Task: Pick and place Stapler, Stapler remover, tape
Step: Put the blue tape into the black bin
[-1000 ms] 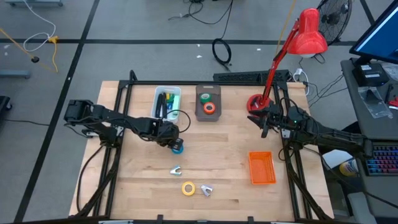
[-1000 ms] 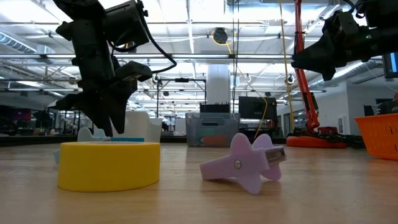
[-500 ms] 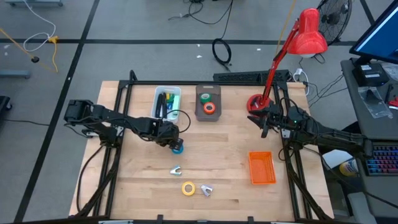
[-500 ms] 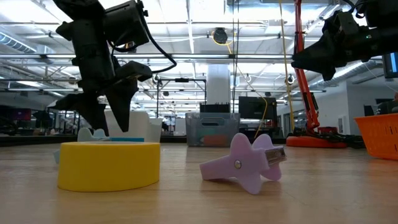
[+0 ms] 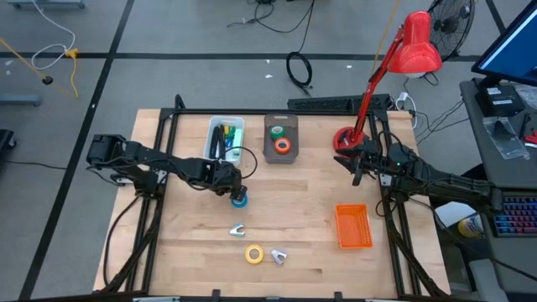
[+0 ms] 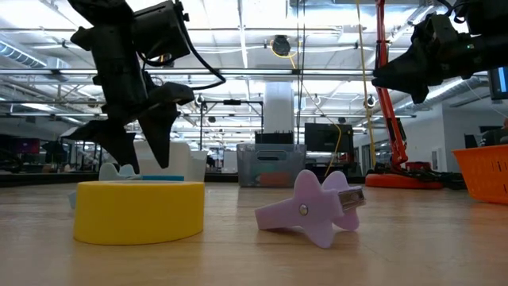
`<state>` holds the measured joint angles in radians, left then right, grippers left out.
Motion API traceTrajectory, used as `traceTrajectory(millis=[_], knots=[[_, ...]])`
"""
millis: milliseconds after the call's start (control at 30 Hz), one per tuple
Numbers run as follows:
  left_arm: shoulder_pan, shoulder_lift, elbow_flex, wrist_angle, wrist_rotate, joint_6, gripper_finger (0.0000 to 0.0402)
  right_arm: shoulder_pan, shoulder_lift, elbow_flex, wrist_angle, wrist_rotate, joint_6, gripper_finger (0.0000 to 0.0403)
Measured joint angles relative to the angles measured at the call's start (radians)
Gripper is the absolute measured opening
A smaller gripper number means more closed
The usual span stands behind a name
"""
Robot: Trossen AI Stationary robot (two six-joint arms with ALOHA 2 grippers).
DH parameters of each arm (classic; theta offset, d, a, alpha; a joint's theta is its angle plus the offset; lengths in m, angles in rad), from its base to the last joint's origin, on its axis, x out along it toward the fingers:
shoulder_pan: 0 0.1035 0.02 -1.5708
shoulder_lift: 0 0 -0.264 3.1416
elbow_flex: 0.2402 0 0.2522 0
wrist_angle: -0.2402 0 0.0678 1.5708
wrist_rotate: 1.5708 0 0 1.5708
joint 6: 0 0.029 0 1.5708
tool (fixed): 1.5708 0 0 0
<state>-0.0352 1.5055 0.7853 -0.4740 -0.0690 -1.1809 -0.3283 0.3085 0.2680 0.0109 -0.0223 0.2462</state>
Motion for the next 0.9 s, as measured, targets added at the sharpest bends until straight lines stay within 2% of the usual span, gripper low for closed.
traceTrajectory(millis=[267, 400, 633, 733, 900], knots=[[-0.033, 0.003, 0.000, 0.003, -0.009, -0.005, 0.0228, 0.000, 0.000, 0.000, 0.000, 0.000, -0.004, 0.0130], [-0.039, 0.047, 0.000, 0.018, -0.013, -0.003, 0.0214, 0.000, 0.000, 0.000, 0.000, 0.000, -0.004, 0.0130], [-0.037, 0.148, 0.006, 0.055, 0.041, -0.039, 0.0190, -0.001, 0.001, 0.000, 0.006, 0.016, -0.005, 0.0130], [-0.037, 0.142, 0.004, 0.049, 0.040, -0.052, 0.0156, -0.003, 0.004, 0.000, 0.006, 0.028, -0.001, 0.0130], [-0.037, 0.076, -0.005, 0.050, 0.042, -0.051, 0.0064, -0.005, 0.004, 0.000, 0.007, 0.027, -0.001, 0.0130]])
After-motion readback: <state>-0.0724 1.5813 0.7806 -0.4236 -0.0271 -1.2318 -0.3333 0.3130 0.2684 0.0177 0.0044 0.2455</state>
